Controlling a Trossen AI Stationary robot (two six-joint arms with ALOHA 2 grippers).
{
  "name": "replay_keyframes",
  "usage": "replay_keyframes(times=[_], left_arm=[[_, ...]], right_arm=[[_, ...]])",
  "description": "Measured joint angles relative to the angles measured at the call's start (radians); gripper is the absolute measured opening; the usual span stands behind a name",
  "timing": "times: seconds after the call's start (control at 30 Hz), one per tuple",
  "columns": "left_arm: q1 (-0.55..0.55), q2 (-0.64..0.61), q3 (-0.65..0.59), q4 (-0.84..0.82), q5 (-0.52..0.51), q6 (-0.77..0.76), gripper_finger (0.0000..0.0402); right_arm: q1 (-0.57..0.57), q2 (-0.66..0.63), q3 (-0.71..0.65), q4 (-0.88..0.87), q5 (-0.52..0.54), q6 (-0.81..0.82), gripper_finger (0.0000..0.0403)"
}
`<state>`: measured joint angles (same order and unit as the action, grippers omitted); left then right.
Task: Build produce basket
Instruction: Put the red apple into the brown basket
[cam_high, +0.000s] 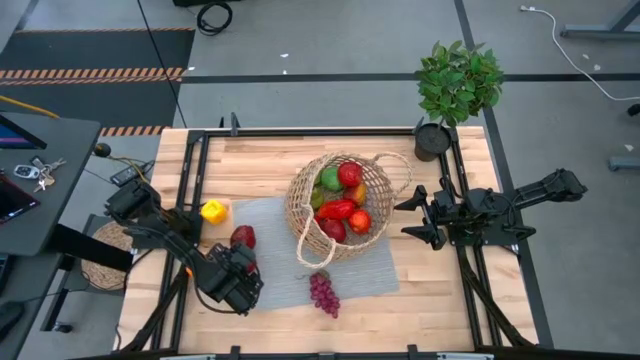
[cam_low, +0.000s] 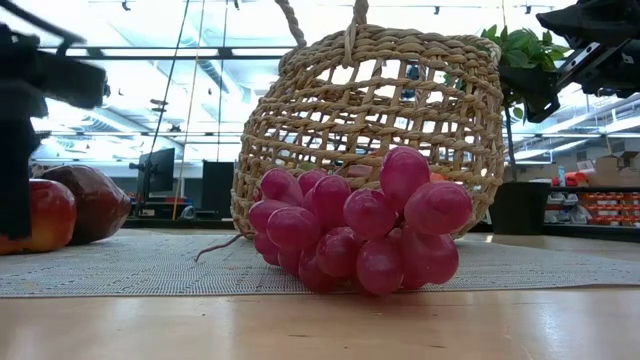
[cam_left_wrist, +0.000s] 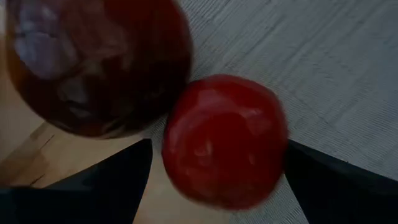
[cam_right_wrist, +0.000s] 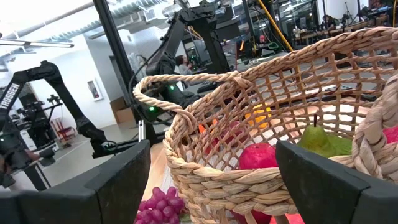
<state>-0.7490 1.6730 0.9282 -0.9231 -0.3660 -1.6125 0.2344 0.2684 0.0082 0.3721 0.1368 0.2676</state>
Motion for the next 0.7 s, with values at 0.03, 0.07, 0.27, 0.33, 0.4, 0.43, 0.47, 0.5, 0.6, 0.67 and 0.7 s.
replay_keyframes(times=[0.03, 0.07, 0.27, 0.33, 0.4, 0.43, 0.47, 0.5, 0.6, 0.67, 0.7], left_arm=[[0.001, 0.000, -0.013, 0.015, 0.000, 0.000, 0.0355], [0.001, 0.000, -0.023, 0.028, -0.002, 0.000, 0.0355], [0.001, 0.000, -0.037, 0.051, 0.000, 0.017, 0.0355], [0.001, 0.000, -0.037, 0.057, 0.000, 0.025, 0.0353], [0.001, 0.000, -0.037, 0.058, 0.000, 0.027, 0.0344], [0.001, 0.000, -0.037, 0.058, 0.000, 0.027, 0.0336], [0.001, 0.000, -0.037, 0.058, 0.000, 0.027, 0.0327], [0.001, 0.000, -0.037, 0.058, 0.000, 0.027, 0.0317], [0.002, 0.000, -0.033, 0.056, 0.006, 0.047, 0.0282], [0.009, 0.000, -0.018, 0.057, 0.024, 0.078, 0.0259], [0.015, 0.000, -0.006, 0.055, 0.034, 0.097, 0.0250]], right_arm=[[0.000, 0.000, 0.000, 0.000, 0.000, 0.000, 0.0348], [0.000, 0.000, 0.000, 0.000, 0.000, 0.000, 0.0348], [0.000, 0.000, 0.000, 0.000, 0.000, 0.000, 0.0348], [0.000, 0.000, 0.000, 0.000, 0.000, 0.000, 0.0348], [0.000, 0.000, 0.000, 0.000, 0.000, 0.000, 0.0348], [0.000, 0.000, 0.000, 0.000, 0.000, 0.000, 0.0348], [0.000, 0.000, 0.000, 0.000, 0.000, 0.000, 0.0348], [0.000, 0.000, 0.000, 0.000, 0.000, 0.000, 0.0348], [0.000, 0.000, 0.000, 0.000, 0.000, 0.000, 0.0348], [0.000, 0.000, 0.000, 0.000, 0.000, 0.000, 0.0348], [0.000, 0.000, 0.000, 0.000, 0.000, 0.000, 0.0348]])
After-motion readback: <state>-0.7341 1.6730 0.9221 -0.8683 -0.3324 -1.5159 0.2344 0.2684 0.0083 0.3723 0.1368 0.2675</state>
